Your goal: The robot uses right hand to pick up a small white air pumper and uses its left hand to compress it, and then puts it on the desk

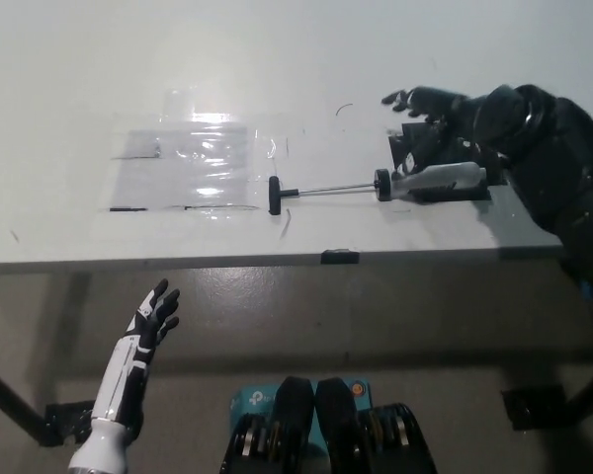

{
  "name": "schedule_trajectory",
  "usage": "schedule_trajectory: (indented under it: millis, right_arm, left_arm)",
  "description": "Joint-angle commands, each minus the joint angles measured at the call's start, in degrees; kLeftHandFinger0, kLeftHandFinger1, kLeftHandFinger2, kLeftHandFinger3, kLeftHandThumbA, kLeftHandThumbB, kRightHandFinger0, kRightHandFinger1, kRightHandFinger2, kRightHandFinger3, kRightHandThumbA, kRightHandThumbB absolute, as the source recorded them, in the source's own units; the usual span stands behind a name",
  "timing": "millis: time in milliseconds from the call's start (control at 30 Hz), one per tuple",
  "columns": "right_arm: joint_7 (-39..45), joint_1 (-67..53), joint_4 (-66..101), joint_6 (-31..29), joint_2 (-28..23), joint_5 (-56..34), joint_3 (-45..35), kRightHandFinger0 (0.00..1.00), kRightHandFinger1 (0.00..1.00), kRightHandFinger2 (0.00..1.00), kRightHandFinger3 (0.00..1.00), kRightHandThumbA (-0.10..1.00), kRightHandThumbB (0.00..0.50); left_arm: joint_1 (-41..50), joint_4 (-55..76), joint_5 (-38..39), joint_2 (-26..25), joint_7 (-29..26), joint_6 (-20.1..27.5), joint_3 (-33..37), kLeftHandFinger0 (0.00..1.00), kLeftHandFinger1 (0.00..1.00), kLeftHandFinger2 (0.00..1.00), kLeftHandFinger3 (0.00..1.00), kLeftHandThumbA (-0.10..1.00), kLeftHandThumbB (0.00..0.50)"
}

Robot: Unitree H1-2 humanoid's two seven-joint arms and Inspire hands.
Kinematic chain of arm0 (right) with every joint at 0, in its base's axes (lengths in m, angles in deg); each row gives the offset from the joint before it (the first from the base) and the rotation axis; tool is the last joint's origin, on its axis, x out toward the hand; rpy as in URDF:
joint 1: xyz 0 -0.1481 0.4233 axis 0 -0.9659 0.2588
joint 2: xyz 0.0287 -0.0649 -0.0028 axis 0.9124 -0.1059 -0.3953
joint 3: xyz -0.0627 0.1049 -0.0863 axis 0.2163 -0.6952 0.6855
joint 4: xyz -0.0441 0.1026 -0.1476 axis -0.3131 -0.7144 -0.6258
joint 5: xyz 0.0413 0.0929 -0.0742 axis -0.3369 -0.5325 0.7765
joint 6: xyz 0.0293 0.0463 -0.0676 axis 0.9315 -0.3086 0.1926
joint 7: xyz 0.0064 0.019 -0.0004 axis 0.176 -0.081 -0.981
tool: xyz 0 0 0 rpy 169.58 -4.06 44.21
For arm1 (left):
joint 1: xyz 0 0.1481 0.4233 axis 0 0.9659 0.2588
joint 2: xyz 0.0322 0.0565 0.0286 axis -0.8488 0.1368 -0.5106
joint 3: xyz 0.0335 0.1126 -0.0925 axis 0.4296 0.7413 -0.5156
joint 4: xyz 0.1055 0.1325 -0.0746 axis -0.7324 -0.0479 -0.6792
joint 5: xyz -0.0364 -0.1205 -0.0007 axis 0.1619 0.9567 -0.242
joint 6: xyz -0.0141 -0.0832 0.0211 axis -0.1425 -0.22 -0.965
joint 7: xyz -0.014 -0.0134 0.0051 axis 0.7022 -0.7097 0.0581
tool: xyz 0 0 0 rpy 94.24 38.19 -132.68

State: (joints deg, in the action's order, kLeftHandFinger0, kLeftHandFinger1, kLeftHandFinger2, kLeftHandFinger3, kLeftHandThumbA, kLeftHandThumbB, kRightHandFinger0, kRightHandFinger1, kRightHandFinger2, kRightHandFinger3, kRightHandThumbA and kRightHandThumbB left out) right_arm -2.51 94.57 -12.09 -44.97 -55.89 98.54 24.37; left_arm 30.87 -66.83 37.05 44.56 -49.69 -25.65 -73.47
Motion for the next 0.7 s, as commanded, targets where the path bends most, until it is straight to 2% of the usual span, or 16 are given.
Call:
schedule_trajectory:
  millis: [0, 200, 267, 433, 600, 667]
  right_arm:
    - [0.6, 3.1, -0.4, -2.0, 0.1, 0.9, -0.2, 1.0, 1.0, 1.0, 1.0, 0.93, 0.37]
    - [0.0, 3.0, -2.0, -0.8, 1.5, 1.6, -0.1, 1.0, 1.0, 1.0, 1.0, 0.92, 0.383]
    - [0.2, 2.8, -2.0, -2.2, 1.4, 2.7, 0.9, 1.0, 1.0, 1.0, 1.0, 0.95, 0.351]
    - [0.9, 3.5, -4.2, -2.2, 2.0, 3.2, 1.6, 1.0, 1.0, 1.0, 1.0, 0.95, 0.369]
    - [1.3, 4.2, -5.4, -3.0, 2.1, 4.3, 2.7, 1.0, 1.0, 1.0, 1.0, 0.95, 0.355]
    - [1.6, 4.2, -5.2, -4.0, 1.8, 4.9, 3.4, 1.0, 1.0, 1.0, 1.0, 1.0, 0.336]
  left_arm:
    - [-0.1, 1.9, 0.9, -0.6, 0.4, 0.1, -0.4, 1.0, 1.0, 1.0, 1.0, 1.0, 0.083]
    - [-0.2, 1.9, 0.8, -0.5, 0.4, 0.2, -0.6, 1.0, 1.0, 1.0, 1.0, 1.0, 0.058]
    - [-0.2, 1.7, 0.9, -0.5, 0.4, 0.4, -0.7, 1.0, 1.0, 1.0, 1.0, 1.0, 0.054]
    - [0.2, 2.2, 1.7, -0.5, 0.4, 0.6, -1.3, 1.0, 1.0, 1.0, 1.0, 1.0, 0.037]
    - [0.5, 2.5, 2.2, -0.6, 0.4, 0.5, -1.7, 1.0, 1.0, 1.0, 1.0, 1.0, 0.026]
    - [0.7, 2.7, 2.3, -0.7, 0.5, 0.7, -1.8, 1.0, 1.0, 1.0, 1.0, 1.0, 0.026]
